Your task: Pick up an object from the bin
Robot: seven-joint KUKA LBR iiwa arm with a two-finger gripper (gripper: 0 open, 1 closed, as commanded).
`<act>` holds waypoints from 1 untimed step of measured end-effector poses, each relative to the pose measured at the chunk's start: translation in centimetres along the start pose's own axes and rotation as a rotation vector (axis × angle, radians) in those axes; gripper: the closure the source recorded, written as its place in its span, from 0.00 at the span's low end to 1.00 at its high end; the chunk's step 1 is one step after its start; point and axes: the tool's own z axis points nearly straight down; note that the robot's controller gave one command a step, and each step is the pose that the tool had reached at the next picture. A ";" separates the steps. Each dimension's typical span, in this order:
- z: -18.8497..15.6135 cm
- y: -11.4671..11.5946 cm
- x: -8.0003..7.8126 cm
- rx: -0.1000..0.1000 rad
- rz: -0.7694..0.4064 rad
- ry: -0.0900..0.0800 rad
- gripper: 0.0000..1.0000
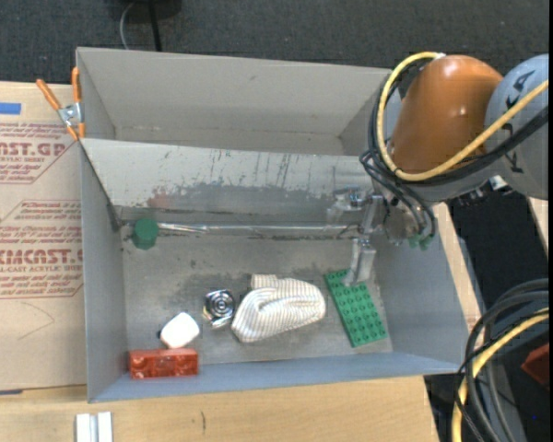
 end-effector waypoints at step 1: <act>-0.5 0.0 -0.1 0.001 -0.001 -0.007 0.00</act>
Offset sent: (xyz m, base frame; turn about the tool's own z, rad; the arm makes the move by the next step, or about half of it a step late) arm -0.0438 0.0173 -0.0272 0.1141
